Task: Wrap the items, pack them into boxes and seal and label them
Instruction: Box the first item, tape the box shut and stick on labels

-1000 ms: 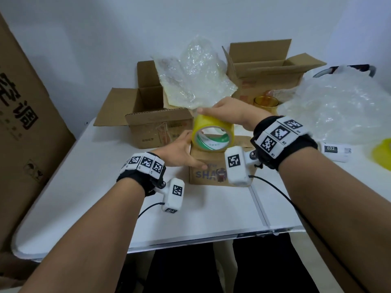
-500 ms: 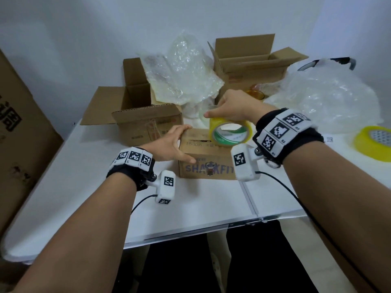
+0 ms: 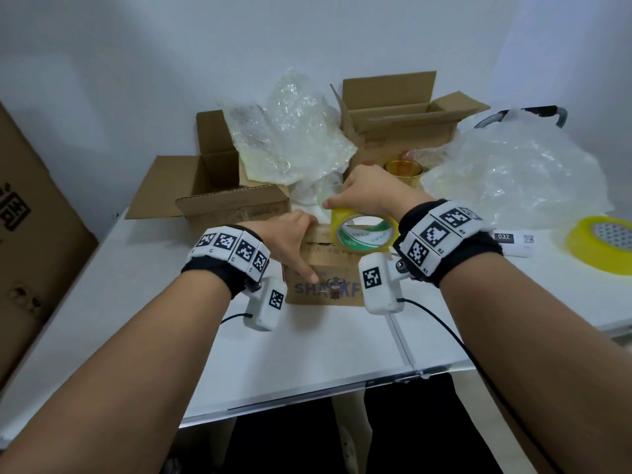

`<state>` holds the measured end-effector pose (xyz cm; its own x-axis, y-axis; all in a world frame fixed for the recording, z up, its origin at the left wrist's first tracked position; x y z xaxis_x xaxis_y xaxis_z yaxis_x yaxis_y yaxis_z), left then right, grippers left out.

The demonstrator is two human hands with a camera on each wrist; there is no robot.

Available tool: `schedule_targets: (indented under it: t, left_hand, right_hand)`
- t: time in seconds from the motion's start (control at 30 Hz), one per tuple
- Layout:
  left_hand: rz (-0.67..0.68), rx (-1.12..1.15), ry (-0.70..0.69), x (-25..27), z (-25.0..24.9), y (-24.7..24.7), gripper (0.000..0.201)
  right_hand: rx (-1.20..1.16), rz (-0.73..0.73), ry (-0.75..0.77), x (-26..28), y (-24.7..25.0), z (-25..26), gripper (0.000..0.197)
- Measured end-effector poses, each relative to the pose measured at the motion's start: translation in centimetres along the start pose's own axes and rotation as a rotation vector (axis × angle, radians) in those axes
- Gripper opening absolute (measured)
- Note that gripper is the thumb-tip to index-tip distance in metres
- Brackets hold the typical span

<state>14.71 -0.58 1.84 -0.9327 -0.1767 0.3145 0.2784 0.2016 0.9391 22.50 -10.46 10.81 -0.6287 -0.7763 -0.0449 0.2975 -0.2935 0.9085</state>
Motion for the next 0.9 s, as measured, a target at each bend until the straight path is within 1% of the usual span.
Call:
schedule_targets:
  t: [0.1,0.17,0.23,0.33,0.47,0.6,0.77,0.9]
  left_hand:
    - [-0.092,-0.021,-0.037,-0.1,-1.0,-0.1,0.113]
    - [-0.152,0.034,-0.072,0.1,-1.0,-0.3,0.112]
    - [-0.175,0.108,-0.093,0.2,-0.7,-0.4,0.113]
    - [-0.170,0.130,-0.082,0.1,-0.1,-0.4,0.111]
    - [-0.129,0.123,-0.049,0.1,0.5,-0.5,0.117]
    - [-0.124,0.129,-0.032,0.4,0.6,-0.5,0.119]
    - [-0.107,0.132,-0.017,0.5,0.6,-0.7,0.120]
    - [-0.086,0.146,-0.021,0.5,0.5,-0.9,0.120]
  right_hand:
    - [0.023,0.003,0.004,0.0,-0.1,0.3,0.048]
    - [0.031,0.008,0.003,-0.1,-0.3,0.5,0.048]
    - [0.027,0.016,0.014,-0.1,-0.3,0.5,0.051]
    - [-0.078,0.022,0.007,0.4,0.6,-0.3,0.056]
    - [-0.322,-0.054,-0.019,1.1,1.1,-3.1,0.061]
    - [-0.390,-0.108,-0.028,1.7,0.9,-4.0,0.061]
    - [-0.343,-0.086,-0.028,2.5,1.7,-4.5,0.065]
    - [-0.178,-0.104,-0.051,2.9,2.3,-5.3,0.066]
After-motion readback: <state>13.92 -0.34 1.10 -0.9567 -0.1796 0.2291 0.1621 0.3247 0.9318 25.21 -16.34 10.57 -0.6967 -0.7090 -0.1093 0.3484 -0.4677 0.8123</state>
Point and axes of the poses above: each hand's wrist, its own x-axis away from the middle knuckle, its own y-axis out of the back of the hand, z = x × y, the point moved 9 cm from there along -x, towards the middle knuckle, and after that the axes turned 1 degree about -x, right-handed, at the moved point
